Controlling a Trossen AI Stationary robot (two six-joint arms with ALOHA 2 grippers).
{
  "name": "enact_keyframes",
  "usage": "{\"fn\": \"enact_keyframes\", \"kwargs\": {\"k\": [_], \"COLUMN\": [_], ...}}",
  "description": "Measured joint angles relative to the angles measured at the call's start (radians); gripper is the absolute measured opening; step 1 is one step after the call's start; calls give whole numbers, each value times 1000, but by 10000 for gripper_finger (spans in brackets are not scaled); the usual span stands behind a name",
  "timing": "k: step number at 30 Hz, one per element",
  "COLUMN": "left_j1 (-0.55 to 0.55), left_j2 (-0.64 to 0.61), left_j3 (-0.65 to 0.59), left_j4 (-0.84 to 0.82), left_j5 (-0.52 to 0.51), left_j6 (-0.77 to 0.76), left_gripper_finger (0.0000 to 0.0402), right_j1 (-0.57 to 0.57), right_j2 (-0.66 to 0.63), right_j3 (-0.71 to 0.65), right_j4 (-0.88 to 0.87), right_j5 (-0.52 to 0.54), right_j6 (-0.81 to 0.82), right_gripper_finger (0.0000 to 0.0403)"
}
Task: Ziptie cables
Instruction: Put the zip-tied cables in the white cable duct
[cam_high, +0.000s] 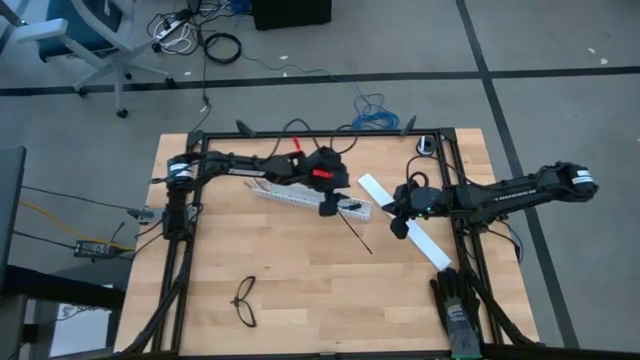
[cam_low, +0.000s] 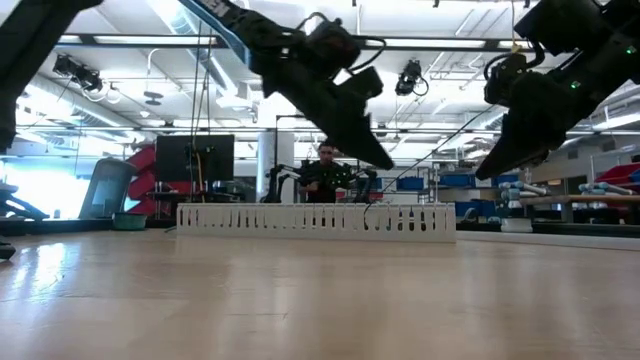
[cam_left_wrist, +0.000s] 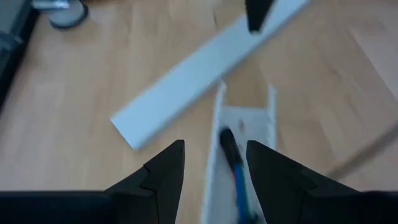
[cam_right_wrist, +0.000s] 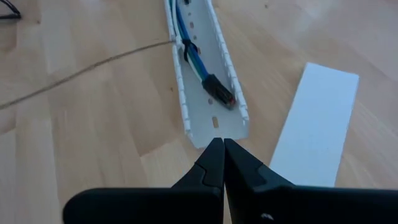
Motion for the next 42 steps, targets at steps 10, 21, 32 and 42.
{"fn": "enact_keyframes", "kwargs": {"k": [10,21,32,42], "left_j1": [-5,12,42,95], "left_j2": [29,8,-129,-314], "left_j3": [94,94,94,-78], "left_j4": [-152,-260,-367,-430], "left_j5": [-2,-66,-115,-164], "left_j6": [106,19,74,-56], "left_gripper_finger": [184,183,183,183], "right_j1": [-4,-5,-29,-83], "right_j2": [0,1,251,640], "right_j3": [0,0,0,23], "right_j4": [5,86,314,791], "right_j5": [3,-117,-236,-390], "right_j6": [8,-73,-97,-136], "right_gripper_finger": [0,0,0,0]}}
